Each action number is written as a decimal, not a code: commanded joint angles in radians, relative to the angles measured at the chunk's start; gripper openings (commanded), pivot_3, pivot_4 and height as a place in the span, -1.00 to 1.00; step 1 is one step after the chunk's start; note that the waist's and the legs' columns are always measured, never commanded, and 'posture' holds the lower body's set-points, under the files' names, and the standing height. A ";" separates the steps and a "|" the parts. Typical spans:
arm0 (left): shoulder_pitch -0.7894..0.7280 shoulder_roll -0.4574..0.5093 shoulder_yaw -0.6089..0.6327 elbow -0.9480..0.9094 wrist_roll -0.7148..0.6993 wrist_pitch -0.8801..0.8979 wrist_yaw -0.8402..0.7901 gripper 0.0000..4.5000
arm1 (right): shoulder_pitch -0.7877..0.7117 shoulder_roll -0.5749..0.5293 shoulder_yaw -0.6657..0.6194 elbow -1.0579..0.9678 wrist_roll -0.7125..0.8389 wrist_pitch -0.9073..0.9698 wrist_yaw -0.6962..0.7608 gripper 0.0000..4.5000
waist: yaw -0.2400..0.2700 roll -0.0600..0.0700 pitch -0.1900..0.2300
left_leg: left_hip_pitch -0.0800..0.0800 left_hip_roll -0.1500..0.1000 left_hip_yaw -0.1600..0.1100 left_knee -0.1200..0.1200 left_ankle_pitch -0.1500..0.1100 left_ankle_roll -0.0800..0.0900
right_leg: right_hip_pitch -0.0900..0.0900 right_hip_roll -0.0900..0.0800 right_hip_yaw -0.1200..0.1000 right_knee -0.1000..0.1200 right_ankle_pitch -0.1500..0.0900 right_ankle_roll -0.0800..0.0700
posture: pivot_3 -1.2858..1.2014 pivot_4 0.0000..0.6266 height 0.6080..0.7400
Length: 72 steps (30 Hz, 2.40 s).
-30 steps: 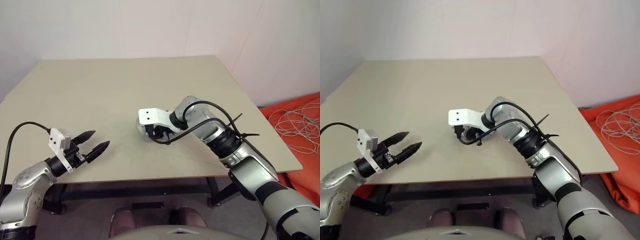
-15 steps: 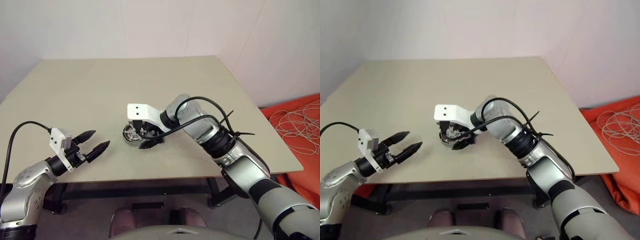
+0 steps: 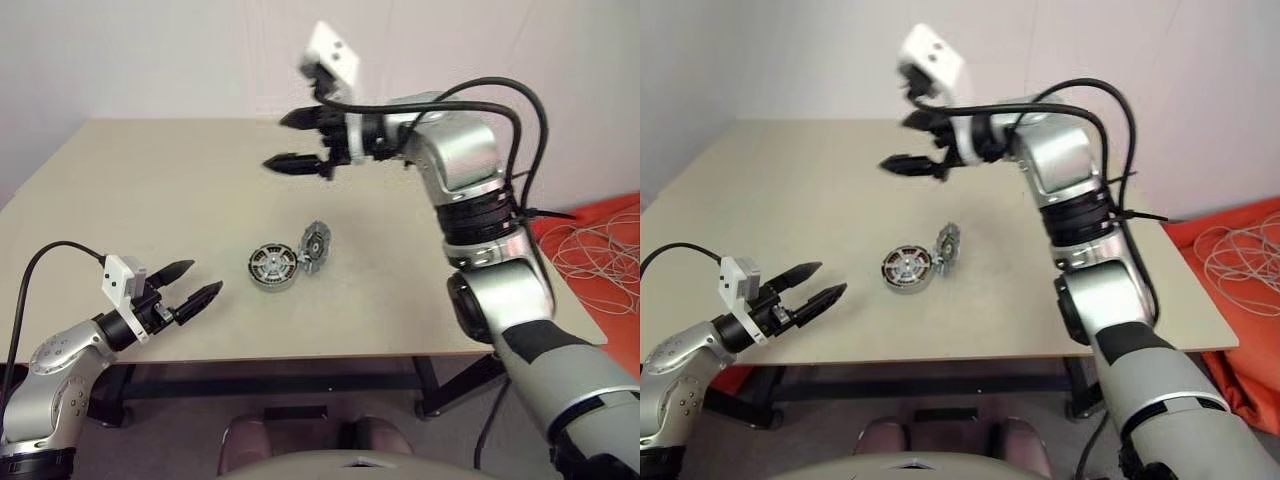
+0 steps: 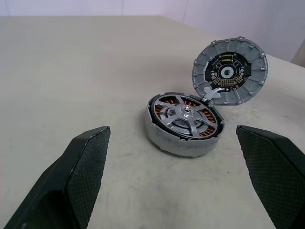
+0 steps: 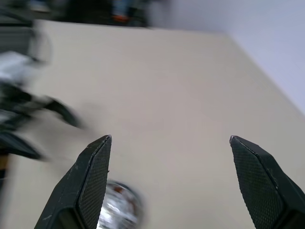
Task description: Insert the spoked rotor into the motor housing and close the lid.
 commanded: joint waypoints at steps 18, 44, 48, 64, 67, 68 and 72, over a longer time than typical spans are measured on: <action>-0.013 0.040 0.026 0.002 0.009 -0.010 0.023 1.00 | 0.336 -0.057 0.236 -0.078 -0.100 -0.249 0.115 -0.99 | -0.007 0.009 0.004 | -0.011 0.001 0.000 0.005 0.000 0.001 | -0.007 0.001 0.000 0.002 0.000 0.000 | 0.03 -1.00 1.00; 0.002 0.020 0.018 -0.022 0.015 -0.009 0.049 1.00 | 0.273 0.314 0.318 0.370 -0.260 -0.568 -0.293 -0.99 | -0.013 0.008 0.004 | -0.008 0.001 -0.001 0.006 -0.001 0.001 | -0.004 0.000 0.000 0.004 0.000 0.000 | 0.03 -1.00 1.00; -0.005 0.023 0.020 -0.016 0.017 -0.009 0.046 1.00 | 0.288 0.324 0.221 0.297 -0.139 -0.526 -0.247 -0.99 | -0.012 0.008 0.004 | -0.007 0.001 -0.001 0.006 -0.001 0.001 | -0.003 0.000 0.000 0.004 0.000 0.001 | 0.03 -1.00 1.00; -0.021 0.033 0.011 -0.009 0.015 -0.002 0.020 1.00 | 0.456 0.294 0.166 0.068 -0.021 -0.366 -0.175 0.67 | -0.013 0.008 0.004 | -0.007 0.001 0.000 0.004 0.000 0.001 | -0.004 0.001 0.001 0.004 0.000 0.000 | 0.03 -1.00 1.00; -0.017 0.034 0.012 -0.013 0.013 0.001 0.019 1.00 | 0.450 0.302 0.168 0.082 -0.025 -0.372 -0.184 1.00 | -0.013 0.008 0.004 | -0.007 0.001 0.000 0.004 0.000 0.001 | -0.004 0.001 0.001 0.004 0.000 0.001 | 0.03 -1.00 1.00; -0.015 0.035 0.014 -0.014 0.012 0.002 0.018 1.00 | 0.446 0.305 0.168 0.091 -0.027 -0.377 -0.189 1.00 | -0.013 0.008 0.004 | -0.007 0.001 0.000 0.004 0.000 0.001 | -0.004 0.001 0.001 0.004 0.000 0.001 | 0.03 -1.00 1.00; -0.006 0.034 0.019 -0.021 0.009 0.006 0.021 1.00 | 0.433 0.311 0.176 0.129 -0.047 -0.405 -0.209 1.00 | -0.013 0.008 0.004 | -0.007 0.001 0.000 0.004 0.000 0.001 | -0.004 0.001 0.001 0.004 0.000 0.000 | 0.03 -1.00 1.00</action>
